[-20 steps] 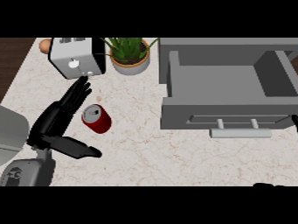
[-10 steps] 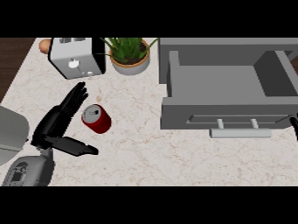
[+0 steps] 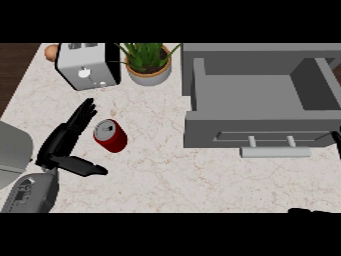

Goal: Pick up the can, place it into the drawer and close the drawer

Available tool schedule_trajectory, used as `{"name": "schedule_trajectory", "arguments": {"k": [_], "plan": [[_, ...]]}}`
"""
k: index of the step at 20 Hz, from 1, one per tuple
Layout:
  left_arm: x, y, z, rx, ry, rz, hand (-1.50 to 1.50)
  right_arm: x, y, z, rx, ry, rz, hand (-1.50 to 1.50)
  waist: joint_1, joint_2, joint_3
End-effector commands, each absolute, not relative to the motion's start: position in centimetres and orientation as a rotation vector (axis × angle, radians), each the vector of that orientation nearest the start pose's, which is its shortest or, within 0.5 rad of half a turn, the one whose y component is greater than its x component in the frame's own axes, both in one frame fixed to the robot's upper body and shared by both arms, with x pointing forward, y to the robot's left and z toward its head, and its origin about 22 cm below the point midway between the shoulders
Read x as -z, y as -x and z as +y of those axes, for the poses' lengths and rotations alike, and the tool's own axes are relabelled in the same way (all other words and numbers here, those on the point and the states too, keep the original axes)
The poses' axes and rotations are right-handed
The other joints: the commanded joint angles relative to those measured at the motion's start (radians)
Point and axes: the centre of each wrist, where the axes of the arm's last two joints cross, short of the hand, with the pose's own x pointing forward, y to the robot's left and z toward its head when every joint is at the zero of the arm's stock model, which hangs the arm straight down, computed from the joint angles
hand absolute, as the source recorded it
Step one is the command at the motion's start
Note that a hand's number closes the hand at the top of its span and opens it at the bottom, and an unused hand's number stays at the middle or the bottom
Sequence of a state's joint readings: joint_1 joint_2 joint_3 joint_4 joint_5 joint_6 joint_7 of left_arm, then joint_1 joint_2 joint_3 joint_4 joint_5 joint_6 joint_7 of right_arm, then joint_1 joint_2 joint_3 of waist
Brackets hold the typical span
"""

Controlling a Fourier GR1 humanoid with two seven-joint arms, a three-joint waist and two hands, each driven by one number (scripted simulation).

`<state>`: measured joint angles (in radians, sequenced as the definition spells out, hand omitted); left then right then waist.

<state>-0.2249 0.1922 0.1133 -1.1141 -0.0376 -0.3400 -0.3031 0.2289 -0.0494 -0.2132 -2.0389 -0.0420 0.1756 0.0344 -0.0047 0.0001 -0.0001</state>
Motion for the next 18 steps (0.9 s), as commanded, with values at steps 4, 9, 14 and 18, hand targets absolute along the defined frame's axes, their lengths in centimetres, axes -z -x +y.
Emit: {"name": "schedule_trajectory", "arguments": {"k": [4,9,14,18], "plan": [[6.6,-29.0,29.9,0.312,0.132,-1.573,-1.50,-8.0,-16.7,-27.8,-0.028,0.201,-1.799,-1.50,-0.001,0.001,0.000],[7.6,-29.6,31.3,0.304,0.119,-1.552,-1.50,-7.3,-17.8,-30.8,-0.013,0.171,-1.792,-1.50,-0.003,0.001,0.000],[9.8,-28.1,31.9,0.271,0.122,-1.508,-1.50,-8.5,-14.4,-29.4,-0.020,0.185,-1.809,-1.50,-0.007,0.000,-0.001],[8.8,-30.2,30.3,0.286,0.123,-1.542,-1.50,-7.5,-15.2,-29.1,-0.040,0.197,-1.790,-1.50,-0.003,0.000,0.000]]}}
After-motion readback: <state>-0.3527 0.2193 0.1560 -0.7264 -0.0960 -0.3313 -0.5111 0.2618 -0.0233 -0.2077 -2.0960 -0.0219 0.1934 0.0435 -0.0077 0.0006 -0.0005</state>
